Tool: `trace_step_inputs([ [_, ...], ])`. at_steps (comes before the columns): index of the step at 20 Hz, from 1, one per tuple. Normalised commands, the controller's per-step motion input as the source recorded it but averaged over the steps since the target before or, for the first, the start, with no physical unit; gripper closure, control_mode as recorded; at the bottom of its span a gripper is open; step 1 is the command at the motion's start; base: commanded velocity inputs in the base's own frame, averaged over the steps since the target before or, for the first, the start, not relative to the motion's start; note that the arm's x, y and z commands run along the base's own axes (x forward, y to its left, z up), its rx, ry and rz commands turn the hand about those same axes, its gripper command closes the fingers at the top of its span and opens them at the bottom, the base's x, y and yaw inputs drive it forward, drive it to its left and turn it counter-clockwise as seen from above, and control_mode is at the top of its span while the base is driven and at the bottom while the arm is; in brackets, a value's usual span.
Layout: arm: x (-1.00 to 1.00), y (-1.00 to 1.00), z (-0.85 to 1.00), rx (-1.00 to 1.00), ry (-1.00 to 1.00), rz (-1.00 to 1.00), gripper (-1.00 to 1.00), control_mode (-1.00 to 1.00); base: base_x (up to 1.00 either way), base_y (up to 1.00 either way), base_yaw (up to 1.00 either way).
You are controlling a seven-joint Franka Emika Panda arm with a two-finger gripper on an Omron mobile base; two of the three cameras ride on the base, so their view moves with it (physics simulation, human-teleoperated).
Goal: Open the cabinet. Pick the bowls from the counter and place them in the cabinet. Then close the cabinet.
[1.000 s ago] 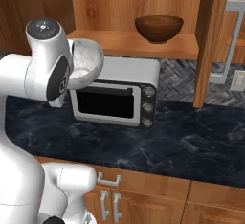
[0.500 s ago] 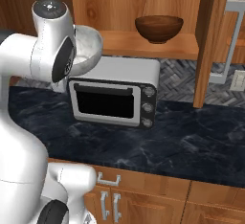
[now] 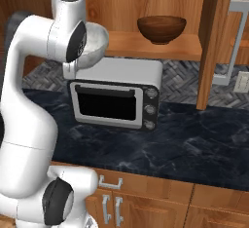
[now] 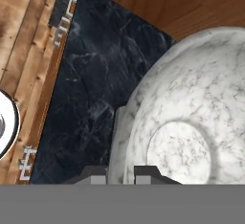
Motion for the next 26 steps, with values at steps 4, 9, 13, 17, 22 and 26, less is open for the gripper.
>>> trace_step_inputs([
  [4,0.46,0.0,0.04,0.0,0.0,0.02,1.0,-1.0,0.0,0.0,0.0],
  [9,0.42,0.0,0.07,0.0,0.0,0.02,1.0,-1.0,0.0,0.0,0.0],
  [13,0.4,0.0,0.08,0.0,0.0,0.01,1.0,-1.0,0.0,0.0,0.0],
  [17,0.44,0.0,0.03,0.0,0.0,0.0,1.0,-1.0,0.0,0.0,0.0],
  [22,0.47,0.0,0.0,0.0,0.0,0.0,1.0,-1.0,0.0,0.0,0.0],
  [26,0.47,0.0,0.0,0.0,0.0,0.0,1.0,-1.0,0.0,0.0,0.0],
])
